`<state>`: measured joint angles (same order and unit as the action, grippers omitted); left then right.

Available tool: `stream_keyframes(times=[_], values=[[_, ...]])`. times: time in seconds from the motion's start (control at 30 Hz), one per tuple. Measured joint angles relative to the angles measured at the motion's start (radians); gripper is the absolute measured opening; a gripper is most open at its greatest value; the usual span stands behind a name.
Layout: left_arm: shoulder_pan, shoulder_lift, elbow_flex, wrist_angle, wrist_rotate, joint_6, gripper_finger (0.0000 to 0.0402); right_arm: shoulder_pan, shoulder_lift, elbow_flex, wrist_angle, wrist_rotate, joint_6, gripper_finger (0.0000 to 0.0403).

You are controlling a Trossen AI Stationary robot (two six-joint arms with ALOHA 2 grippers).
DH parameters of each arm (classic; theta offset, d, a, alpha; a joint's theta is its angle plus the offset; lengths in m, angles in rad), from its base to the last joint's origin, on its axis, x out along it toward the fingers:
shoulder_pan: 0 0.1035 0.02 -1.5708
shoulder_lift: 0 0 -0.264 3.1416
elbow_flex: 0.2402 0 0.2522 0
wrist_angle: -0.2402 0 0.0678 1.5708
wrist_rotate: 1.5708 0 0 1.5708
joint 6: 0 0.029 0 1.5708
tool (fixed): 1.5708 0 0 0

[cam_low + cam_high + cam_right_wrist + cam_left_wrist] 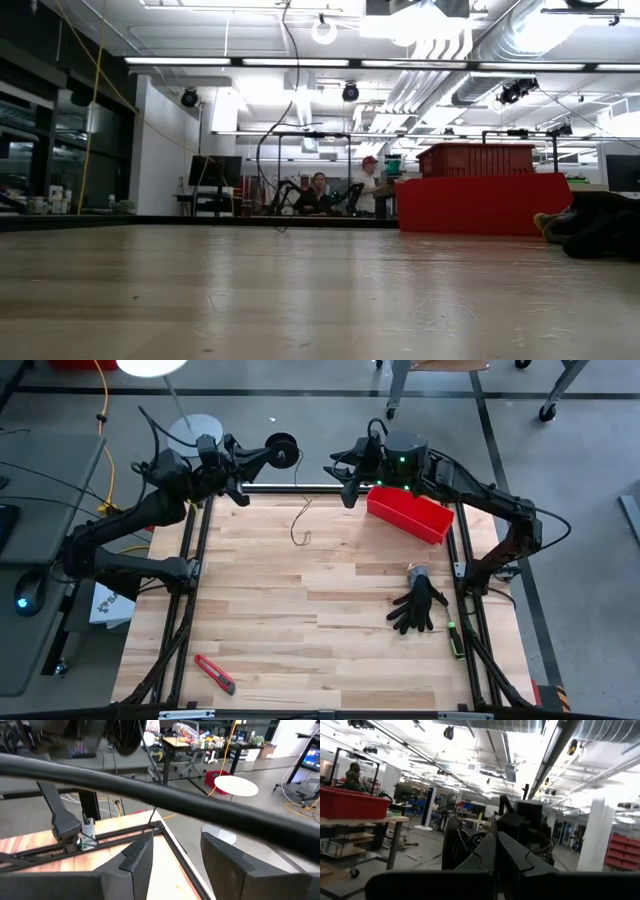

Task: Coil cords
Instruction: Coil the black wire on the spool

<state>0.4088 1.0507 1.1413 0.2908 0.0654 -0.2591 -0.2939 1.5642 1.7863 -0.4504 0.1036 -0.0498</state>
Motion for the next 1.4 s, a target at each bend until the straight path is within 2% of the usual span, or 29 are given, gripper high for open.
stream_keyframes(times=[0.4, 0.6, 0.67, 0.87, 1.03, 1.4], values=[[-0.045, 0.081, 0.001, 0.131, 0.0, -0.043, 0.0001, 0.0, -0.034, -0.002, -0.125, -0.002, 0.0, 0.0158], [-0.082, 0.147, 0.067, 0.125, 0.005, -0.023, 0.0001, -0.001, -0.048, -0.002, -0.268, -0.003, 0.007, 0.0158], [-0.095, 0.171, 0.097, 0.124, 0.005, -0.017, 0.0001, 0.007, -0.048, -0.002, -0.267, -0.011, 0.007, 0.0158], [-0.122, 0.218, 0.185, 0.119, 0.006, -0.008, 0.0001, 0.037, -0.033, -0.002, -0.102, -0.084, -0.01, 0.0158], [-0.129, 0.198, 0.221, 0.087, -0.011, 0.026, 0.0001, 0.039, -0.004, -0.002, 0.053, -0.102, -0.029, 0.0158], [-0.13, 0.179, 0.256, 0.062, -0.04, 0.071, 0.0001, 0.037, 0.068, -0.002, 0.202, -0.103, -0.001, 0.0158]])
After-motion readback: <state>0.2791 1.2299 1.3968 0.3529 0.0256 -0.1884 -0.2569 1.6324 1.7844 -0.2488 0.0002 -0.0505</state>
